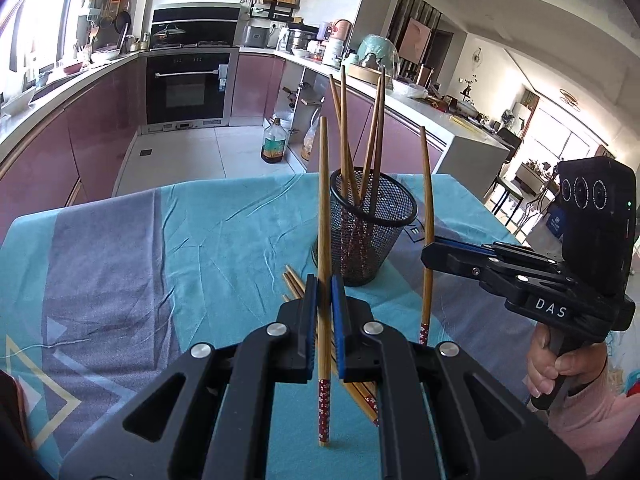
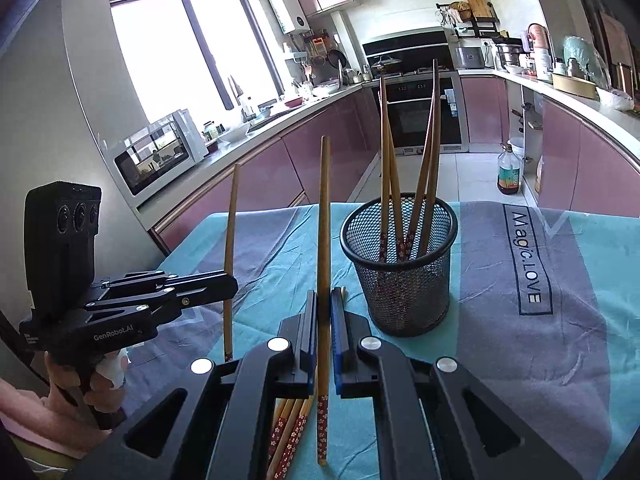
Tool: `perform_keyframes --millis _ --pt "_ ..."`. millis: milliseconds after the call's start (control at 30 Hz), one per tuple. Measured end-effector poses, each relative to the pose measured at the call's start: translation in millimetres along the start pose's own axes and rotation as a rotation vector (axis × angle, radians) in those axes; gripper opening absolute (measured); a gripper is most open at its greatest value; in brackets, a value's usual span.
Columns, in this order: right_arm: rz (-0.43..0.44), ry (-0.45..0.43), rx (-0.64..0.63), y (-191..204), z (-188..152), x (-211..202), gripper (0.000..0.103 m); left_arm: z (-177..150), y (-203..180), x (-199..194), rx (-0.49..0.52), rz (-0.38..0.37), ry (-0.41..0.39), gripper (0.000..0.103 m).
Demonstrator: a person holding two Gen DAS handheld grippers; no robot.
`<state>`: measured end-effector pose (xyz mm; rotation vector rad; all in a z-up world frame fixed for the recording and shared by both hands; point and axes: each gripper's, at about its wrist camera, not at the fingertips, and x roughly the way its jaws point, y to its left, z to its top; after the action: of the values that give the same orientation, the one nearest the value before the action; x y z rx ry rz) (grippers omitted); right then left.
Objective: Organize utensils
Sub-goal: 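Lift the left chopstick upright over the mesh cup while the right tool carries its own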
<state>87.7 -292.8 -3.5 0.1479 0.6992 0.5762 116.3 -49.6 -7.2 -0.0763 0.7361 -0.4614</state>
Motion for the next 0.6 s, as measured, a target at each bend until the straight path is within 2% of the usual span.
perform_keyframes --millis 600 --pt "-0.006 -0.108 -0.015 -5 26 -27 0.005 32 -7 -34 0.007 -0.054 -0.109 0.008"
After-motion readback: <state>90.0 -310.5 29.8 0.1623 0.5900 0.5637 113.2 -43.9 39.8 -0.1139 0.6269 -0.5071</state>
